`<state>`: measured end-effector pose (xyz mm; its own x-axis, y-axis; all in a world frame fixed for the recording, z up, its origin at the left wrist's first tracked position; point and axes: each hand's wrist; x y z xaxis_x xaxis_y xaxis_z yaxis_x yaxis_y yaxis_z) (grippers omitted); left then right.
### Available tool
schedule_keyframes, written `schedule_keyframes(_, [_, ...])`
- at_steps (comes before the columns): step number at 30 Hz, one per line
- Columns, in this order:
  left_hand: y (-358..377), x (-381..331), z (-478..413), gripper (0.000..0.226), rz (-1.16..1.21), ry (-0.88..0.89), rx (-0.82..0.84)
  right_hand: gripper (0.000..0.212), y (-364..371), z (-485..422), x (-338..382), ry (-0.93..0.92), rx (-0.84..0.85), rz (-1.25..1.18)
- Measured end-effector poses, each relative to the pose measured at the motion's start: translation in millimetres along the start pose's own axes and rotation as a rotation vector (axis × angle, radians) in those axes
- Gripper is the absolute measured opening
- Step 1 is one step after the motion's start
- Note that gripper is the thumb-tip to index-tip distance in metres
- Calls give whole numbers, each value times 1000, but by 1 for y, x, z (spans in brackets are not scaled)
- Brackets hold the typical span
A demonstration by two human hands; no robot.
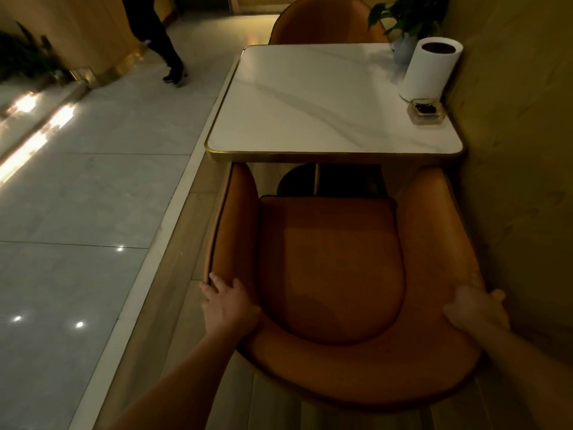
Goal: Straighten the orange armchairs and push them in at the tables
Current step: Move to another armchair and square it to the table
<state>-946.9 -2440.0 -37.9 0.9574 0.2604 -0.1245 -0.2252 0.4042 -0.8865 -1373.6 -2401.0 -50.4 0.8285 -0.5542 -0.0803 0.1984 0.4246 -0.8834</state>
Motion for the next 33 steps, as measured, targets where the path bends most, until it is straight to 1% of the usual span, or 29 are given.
schedule_keyframes(3, [3,0,0,63,2,-16,-16,44,2,0,-1,2,-17,-3])
schedule_keyframes(7, [1,-2,-1,57,-2,-22,-11,45,3,-1,0,1,-30,0])
schedule_keyframes(8, [0,-2,0,50,3,-22,-4,45,3,-2,1,0,-29,2])
schedule_keyframes(11, [-4,-2,4,20,31,-27,25,43,3,-3,1,8,-16,15])
schedule_keyframes(13, [-7,-2,5,12,48,-26,31,41,2,-1,2,3,-17,10])
schedule_keyframes(21, [-9,-3,4,7,60,-13,24,43,1,1,2,-22,-14,31])
schedule_keyframes(26, [-12,-3,0,5,46,-6,30,43,2,1,2,13,-6,34])
schedule_keyframes(29, [-11,-1,-2,14,43,18,28,45,5,0,-1,7,-8,35])
schedule_keyframes(33, [-12,-1,-4,11,37,31,23,37,10,1,-7,-2,13,38])
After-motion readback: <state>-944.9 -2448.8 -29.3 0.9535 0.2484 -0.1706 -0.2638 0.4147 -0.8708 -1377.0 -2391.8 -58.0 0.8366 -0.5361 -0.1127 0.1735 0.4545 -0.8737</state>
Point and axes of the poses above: each hand's wrist, its own z-axis away from the middle knuckle, its own y-axis out of the palm, x = y × z, and after that the axes turned 1 degree about -z, right-handed
